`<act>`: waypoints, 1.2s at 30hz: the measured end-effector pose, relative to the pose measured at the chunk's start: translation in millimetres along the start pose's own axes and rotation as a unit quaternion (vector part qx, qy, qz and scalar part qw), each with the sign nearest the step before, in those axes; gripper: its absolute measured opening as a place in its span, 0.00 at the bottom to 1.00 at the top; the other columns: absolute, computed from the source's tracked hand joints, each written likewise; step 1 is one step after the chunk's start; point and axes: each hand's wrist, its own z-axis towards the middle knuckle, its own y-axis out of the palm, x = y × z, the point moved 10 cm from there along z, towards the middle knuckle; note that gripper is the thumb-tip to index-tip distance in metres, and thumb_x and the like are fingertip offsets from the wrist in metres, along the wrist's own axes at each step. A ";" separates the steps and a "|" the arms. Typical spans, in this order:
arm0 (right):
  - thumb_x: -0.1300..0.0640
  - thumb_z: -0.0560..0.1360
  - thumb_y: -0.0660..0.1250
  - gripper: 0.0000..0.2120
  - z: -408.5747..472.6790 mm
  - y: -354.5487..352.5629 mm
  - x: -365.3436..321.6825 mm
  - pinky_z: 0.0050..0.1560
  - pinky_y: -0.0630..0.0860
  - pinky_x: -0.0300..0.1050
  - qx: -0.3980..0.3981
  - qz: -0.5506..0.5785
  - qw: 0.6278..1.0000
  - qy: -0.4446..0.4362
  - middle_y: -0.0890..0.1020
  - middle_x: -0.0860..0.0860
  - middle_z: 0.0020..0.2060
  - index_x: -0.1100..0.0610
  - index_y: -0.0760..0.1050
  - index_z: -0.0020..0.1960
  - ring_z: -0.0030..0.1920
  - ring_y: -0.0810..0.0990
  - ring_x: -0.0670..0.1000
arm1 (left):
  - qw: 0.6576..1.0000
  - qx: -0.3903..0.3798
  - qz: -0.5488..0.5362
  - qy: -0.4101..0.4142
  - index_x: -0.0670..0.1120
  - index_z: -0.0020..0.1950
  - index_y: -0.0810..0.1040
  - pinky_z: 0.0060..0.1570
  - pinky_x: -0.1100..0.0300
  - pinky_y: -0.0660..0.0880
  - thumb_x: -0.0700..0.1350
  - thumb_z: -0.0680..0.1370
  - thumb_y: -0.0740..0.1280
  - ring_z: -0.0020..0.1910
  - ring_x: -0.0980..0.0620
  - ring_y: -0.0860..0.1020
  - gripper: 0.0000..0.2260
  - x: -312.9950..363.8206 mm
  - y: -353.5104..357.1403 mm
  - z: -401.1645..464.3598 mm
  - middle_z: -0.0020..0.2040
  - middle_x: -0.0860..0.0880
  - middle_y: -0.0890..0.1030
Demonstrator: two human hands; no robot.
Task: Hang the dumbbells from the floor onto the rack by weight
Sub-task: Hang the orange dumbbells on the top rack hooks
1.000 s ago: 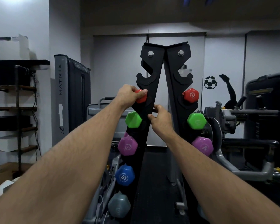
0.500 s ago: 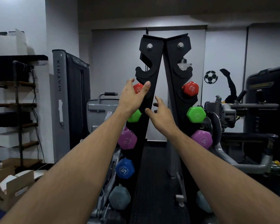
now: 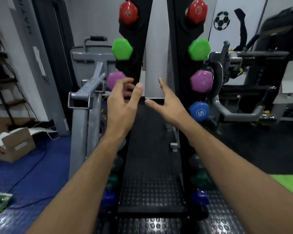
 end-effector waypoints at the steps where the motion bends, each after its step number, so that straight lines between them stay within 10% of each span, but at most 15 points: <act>1: 0.41 0.76 0.72 0.46 -13.1 6.6 12.2 0.76 0.57 0.39 -0.007 -0.003 1.000 0.005 0.61 0.52 0.82 0.53 0.51 0.84 0.80 0.60 0.49 | 1.000 -0.021 -0.002 -0.022 0.48 0.68 0.76 0.50 0.70 0.74 0.57 0.81 0.67 0.53 0.62 0.80 0.19 -15.0 4.2 -20.0 0.57 0.54 0.81; 9: 0.33 0.72 0.70 0.46 -148.0 77.5 144.4 0.78 0.63 0.57 -0.074 0.008 0.983 0.168 0.65 0.50 0.80 0.47 0.55 0.83 0.79 0.64 0.50 | 0.944 -0.224 -0.027 -0.239 0.58 0.81 0.63 0.74 0.58 0.66 0.68 0.77 0.64 0.74 0.63 0.69 0.34 -155.3 59.9 -197.2 0.77 0.60 0.68; 14: 0.35 0.73 0.71 0.43 -236.4 129.0 230.5 0.76 0.68 0.52 -0.136 -0.008 0.947 0.291 0.71 0.52 0.77 0.52 0.61 0.82 0.76 0.70 0.51 | 0.877 -0.274 0.014 -0.395 0.54 0.82 0.60 0.64 0.75 0.61 0.64 0.80 0.63 0.76 0.58 0.65 0.33 -239.3 84.0 -315.4 0.79 0.53 0.65; 20: 0.45 0.78 0.71 0.32 -335.0 184.4 311.8 0.67 0.72 0.46 -0.217 -0.035 0.891 0.398 0.78 0.53 0.70 0.52 0.67 0.78 0.68 0.77 0.53 | 0.773 -0.316 0.060 -0.546 0.51 0.83 0.58 0.75 0.49 0.62 0.69 0.78 0.61 0.78 0.46 0.65 0.38 -321.1 86.3 -457.9 0.81 0.46 0.64; 27: 0.51 0.77 0.69 0.13 -446.2 270.3 392.9 0.56 0.79 0.45 -0.318 -0.077 0.814 0.480 0.86 0.54 0.56 0.50 0.84 0.60 0.55 0.84 0.54 | 0.709 -0.345 0.114 -0.604 0.47 0.76 0.69 0.69 0.52 0.68 0.63 0.82 0.60 0.71 0.47 0.73 0.29 -380.8 82.3 -563.3 0.72 0.50 0.74; 36: 0.50 0.76 0.70 0.13 -516.9 351.6 437.6 0.57 0.77 0.44 -0.381 -0.111 0.772 0.497 0.84 0.54 0.57 0.53 0.82 0.59 0.58 0.82 0.55 | 0.677 -0.335 0.130 -0.642 0.47 0.69 0.76 0.56 0.59 0.70 0.60 0.82 0.63 0.60 0.49 0.78 0.22 -424.0 73.0 -632.6 0.64 0.47 0.81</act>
